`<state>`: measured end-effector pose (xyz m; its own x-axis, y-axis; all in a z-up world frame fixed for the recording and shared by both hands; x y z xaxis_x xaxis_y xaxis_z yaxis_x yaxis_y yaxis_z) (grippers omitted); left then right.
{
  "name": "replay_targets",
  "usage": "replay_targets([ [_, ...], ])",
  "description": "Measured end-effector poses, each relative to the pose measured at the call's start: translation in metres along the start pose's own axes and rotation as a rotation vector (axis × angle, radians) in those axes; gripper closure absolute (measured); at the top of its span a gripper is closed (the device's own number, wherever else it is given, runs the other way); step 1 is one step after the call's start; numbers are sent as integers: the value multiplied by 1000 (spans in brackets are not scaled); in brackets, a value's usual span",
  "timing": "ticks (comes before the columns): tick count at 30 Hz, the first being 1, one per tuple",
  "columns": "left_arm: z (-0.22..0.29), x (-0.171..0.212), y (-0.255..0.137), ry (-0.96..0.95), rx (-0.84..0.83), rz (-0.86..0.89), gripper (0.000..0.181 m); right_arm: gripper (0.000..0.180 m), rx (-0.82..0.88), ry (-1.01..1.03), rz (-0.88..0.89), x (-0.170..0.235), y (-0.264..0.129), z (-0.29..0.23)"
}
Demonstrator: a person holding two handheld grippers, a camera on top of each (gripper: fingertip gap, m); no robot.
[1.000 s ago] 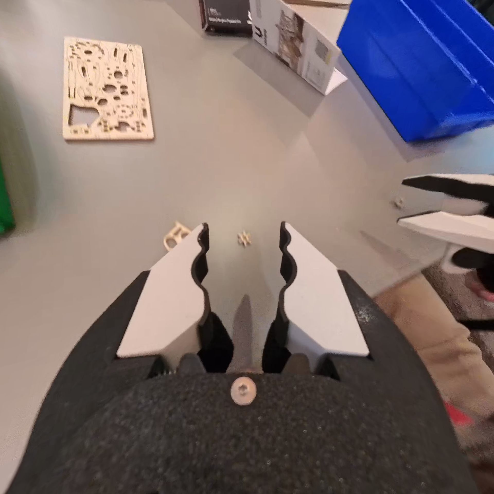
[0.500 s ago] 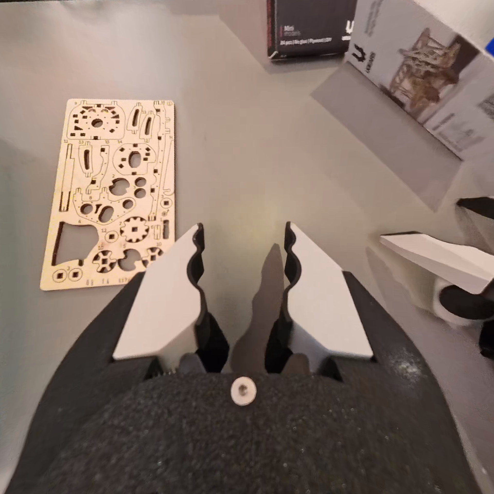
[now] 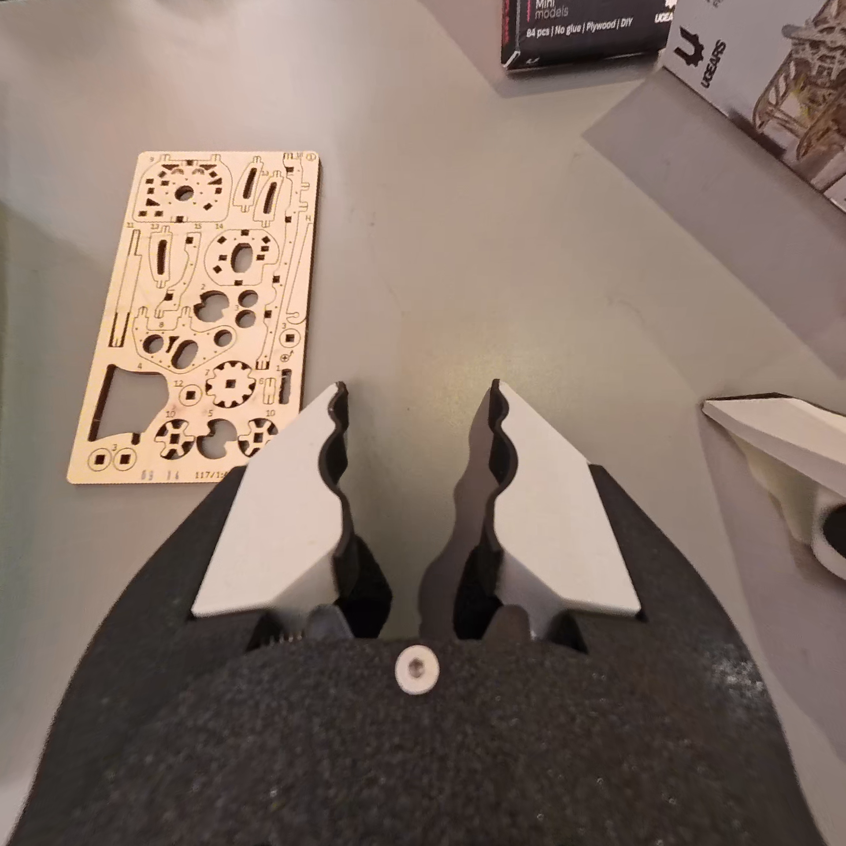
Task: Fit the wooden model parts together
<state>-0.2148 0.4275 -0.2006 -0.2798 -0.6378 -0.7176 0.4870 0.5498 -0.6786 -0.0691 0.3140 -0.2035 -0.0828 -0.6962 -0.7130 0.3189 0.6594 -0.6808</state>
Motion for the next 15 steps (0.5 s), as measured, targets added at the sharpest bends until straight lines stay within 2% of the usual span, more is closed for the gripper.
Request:
replay_targets([
  [4,-2,1,-2,-15,-58,16,108,72,0,1,0,0,0,0],
  [15,-1,0,1,-78,-79,9,104,72,0,1,0,0,0,0],
])
Point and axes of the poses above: each gripper's, where its closed fingertips meet, y out along the fingers, x out of its underside, z = x × y across the jaws, the point moved 7 cm from there along -y, back along the fingers, and after that the axes turned 13 degrees about -y, right-handed, at the moved point
